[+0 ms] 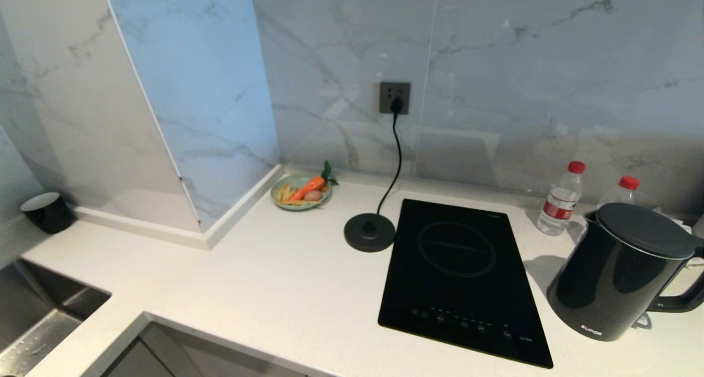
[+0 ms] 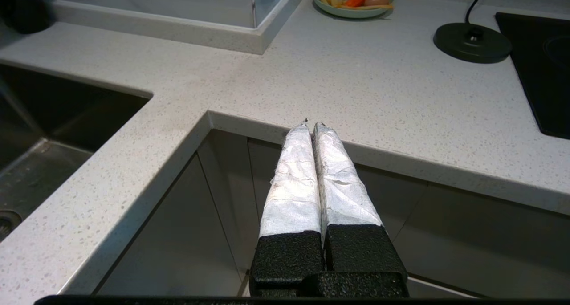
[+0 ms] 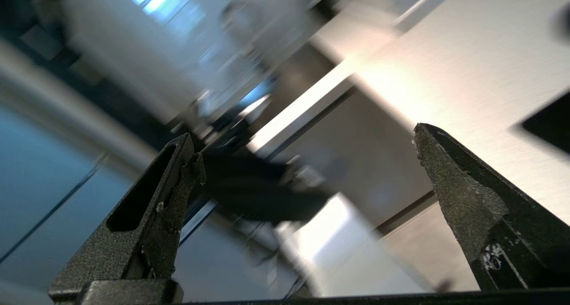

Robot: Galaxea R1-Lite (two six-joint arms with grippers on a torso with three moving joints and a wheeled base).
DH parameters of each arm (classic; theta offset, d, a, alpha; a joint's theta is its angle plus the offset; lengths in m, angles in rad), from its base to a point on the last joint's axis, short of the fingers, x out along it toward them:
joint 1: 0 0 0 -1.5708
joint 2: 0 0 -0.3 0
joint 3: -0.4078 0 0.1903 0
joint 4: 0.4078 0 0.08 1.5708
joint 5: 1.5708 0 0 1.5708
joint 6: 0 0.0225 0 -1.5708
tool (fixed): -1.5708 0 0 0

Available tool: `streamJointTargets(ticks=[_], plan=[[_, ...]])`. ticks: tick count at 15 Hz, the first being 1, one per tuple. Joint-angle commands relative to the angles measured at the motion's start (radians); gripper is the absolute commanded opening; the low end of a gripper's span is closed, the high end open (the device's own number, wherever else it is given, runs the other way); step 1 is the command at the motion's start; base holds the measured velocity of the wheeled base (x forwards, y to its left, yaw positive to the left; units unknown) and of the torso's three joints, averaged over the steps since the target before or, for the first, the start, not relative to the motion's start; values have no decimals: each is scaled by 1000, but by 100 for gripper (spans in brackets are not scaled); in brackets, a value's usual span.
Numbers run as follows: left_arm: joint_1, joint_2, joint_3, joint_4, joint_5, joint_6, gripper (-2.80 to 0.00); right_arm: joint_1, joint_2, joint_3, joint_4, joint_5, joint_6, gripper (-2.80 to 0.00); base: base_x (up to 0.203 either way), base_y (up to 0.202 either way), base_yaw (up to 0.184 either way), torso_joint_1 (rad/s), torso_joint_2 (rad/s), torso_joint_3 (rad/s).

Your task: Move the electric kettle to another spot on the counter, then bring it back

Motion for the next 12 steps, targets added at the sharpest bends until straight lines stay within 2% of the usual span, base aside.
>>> streamJointTargets(ticks=[1,2,3,5,8,10,12], plan=[[0,0,0,0,0,0,-280,219,-88,6,-2,9,53,0,0,0,0,0,0,0],[0,0,0,0,0,1,-280,268,-137,11,-1,9,73,0,0,0,0,0,0,0],[0,0,0,0,0,0,-280,282,-177,13,0,9,94,0,0,0,0,0,0,0],[0,0,0,0,0,0,-280,299,-200,-1,-27,10,204,0,0,0,0,0,0,0],[0,0,0,0,0,0,-280,319,-201,12,-108,10,225,0,0,0,0,0,0,0],[0,0,0,0,0,0,-280,400,-208,-6,-107,10,228,0,0,0,0,0,0,0],[0,0,1,1,0,0,-280,388,-271,32,-107,10,232,0,0,0,0,0,0,0]])
